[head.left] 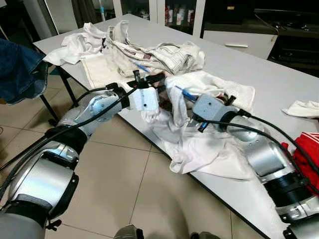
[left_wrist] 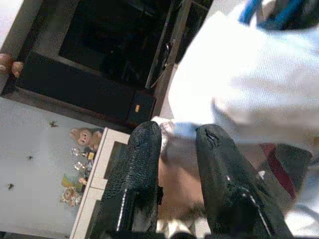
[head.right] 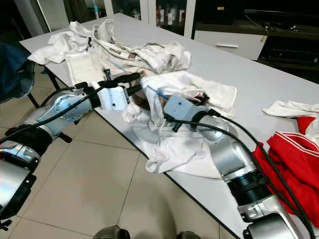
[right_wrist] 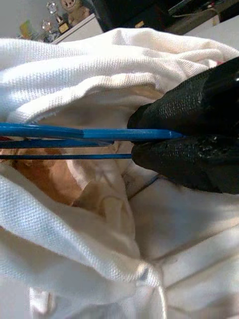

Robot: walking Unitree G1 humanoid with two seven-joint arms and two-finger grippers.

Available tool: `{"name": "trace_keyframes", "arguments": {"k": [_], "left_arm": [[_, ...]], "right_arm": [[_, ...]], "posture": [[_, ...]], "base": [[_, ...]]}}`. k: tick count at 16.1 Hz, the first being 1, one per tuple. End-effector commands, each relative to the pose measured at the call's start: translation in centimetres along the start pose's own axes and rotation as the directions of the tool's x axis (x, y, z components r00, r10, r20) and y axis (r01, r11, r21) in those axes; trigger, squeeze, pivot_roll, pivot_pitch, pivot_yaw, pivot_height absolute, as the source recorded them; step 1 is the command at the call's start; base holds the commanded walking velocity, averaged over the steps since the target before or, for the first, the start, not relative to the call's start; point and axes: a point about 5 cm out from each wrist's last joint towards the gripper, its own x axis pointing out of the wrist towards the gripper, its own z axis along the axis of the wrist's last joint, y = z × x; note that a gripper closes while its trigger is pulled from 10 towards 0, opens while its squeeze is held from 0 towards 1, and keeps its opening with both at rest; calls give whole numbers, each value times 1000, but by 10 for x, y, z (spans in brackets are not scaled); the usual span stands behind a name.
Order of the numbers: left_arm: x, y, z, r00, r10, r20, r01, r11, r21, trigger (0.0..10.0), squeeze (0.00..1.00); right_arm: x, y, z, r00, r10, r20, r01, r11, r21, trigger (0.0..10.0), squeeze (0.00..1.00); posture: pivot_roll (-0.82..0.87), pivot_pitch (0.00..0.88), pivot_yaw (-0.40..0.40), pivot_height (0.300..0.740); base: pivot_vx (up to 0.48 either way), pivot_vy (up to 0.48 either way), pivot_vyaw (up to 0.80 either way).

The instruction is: Hang hanger

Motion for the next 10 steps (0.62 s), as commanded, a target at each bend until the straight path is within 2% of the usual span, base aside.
{"name": "trace_keyframes", "arguments": {"k": [1,3,5,7,10], "left_arm": [[0,2,3,1000,16,11,-16,1000,14,10000,0],[0,5,3,999,28,16,-29,999,20,10000,0],[-4,3,-6,999,1,-45,0,1000,18,10000,0],[-6,-4,-14,995,-35,-95,36,999,1,10000,0],[-8,-21,-22,980,-127,-151,122,992,-42,10000,0]], "right_arm": [[0,2,4,1000,4,18,-3,1000,-13,0,0],[1,5,6,1000,15,23,-15,1000,-16,0,0],[0,11,13,998,41,49,-40,999,-36,0,0],[-2,14,18,996,54,75,-48,996,-81,0,0],[-7,8,24,994,36,100,-24,992,-120,0,0]], "posture": [[-19,0,44,723],[-20,0,39,723],[-23,0,34,723],[-24,0,33,723],[-29,0,37,723]], "base": [[0,0,0],[0,0,0],[0,0,0],[0,0,0],[0,0,0]]}}
